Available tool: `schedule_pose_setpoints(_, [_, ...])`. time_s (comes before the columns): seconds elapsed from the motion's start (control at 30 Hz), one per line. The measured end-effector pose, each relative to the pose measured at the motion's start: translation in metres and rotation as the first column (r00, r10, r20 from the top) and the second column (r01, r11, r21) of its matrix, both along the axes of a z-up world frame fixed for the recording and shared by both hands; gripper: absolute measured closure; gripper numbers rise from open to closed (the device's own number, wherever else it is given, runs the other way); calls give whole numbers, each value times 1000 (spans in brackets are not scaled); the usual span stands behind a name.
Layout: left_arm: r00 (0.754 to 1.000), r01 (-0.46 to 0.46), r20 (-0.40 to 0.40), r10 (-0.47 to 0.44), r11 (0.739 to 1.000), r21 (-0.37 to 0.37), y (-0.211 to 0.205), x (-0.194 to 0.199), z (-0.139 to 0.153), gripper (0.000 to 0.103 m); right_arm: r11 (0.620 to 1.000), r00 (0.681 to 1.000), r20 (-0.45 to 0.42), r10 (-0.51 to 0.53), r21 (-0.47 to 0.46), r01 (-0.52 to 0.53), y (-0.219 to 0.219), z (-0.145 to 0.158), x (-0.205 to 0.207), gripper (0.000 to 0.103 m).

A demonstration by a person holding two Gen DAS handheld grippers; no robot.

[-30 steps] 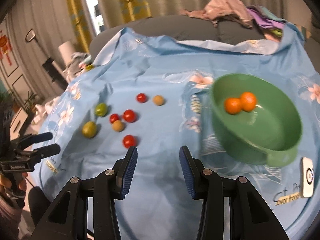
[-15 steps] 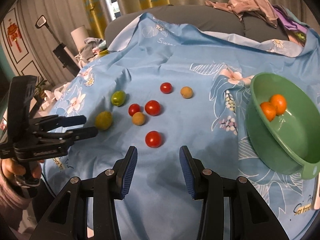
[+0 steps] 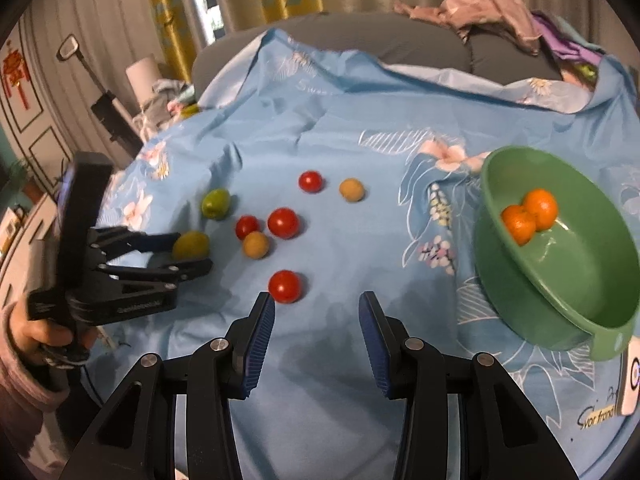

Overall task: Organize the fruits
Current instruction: 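Move both tools back toward the remaining fruits, then grasp the yellow lime with the left tool while the right tool grasps the green lime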

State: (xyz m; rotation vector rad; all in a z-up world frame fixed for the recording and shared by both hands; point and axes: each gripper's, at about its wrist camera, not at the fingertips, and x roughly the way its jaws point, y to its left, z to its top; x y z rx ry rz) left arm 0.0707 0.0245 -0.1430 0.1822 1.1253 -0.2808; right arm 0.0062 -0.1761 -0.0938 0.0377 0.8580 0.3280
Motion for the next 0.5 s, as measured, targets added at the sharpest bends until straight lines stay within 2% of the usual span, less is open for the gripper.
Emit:
schedule_pose_setpoints(0.03, [1000,-4,-14,4,1000,-4,-2,1,-3,64,1000,1000,4,6,2,-6,-1,2,-3,59])
schedule_pose_setpoints(0.1, [1000,0,-24,0,1000,-5,-3,2,-7,69,1000,1000,14,10,-22,-10,0,4,-6,59])
schedule_pose_setpoints(0.17, [1000,3,-22,-4,1000,-6,-5,1,-8,69,999,1000,27,13,-44,-12,0,8,-8,59])
schedule_pose_setpoints(0.33, [1000,-6,-8,6,999,-46,-4,3,-9,69,1000,1000,21,19,-24,-18,0,6,-5,59])
schedule_pose_setpoints(0.5, [999,-31,6,32,992,-123,3,-1,4,69,1000,1000,-11,18,15,-18,-1,-5,4,59])
